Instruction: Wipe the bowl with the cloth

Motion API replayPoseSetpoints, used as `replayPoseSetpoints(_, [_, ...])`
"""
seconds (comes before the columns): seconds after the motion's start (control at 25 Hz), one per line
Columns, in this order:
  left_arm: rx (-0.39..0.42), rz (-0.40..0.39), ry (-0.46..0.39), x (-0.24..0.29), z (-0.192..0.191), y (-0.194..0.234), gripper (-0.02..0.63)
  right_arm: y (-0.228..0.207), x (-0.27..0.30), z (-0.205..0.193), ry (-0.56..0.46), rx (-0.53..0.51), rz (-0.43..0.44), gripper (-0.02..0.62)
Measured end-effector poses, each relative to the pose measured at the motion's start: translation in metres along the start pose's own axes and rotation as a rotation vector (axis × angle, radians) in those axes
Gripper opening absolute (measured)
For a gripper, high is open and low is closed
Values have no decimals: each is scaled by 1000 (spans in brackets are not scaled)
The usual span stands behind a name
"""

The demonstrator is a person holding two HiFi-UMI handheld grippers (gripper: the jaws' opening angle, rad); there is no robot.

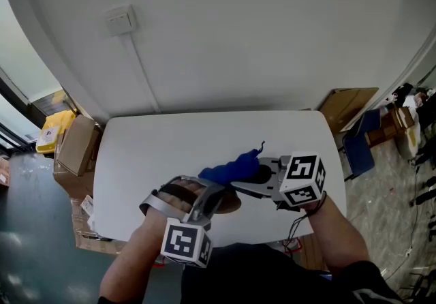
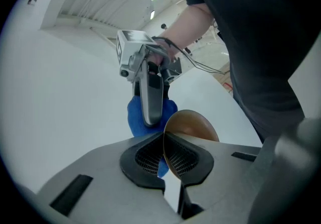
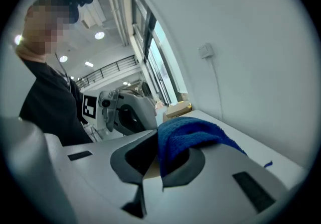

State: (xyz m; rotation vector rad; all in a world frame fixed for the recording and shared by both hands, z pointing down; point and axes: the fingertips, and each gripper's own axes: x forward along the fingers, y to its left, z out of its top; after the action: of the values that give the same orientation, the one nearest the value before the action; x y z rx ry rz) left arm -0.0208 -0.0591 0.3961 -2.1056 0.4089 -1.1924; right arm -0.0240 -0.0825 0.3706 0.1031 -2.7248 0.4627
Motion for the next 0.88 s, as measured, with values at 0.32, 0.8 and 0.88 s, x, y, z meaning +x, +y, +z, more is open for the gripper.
replayPoseSetpoints(0.32, [88,-22,-3,-8,-3,-9,18,24,15,-8,214,-429,20,26])
replayPoseSetpoints(0.8, [178,-83,-71,-26,9,-17,18,36,26,-14,377,-740,188,26])
replayPoseSetpoints(0.88, [150,-64,-84,-29,6,-8,18,38,24,-10,347,-726,199,26])
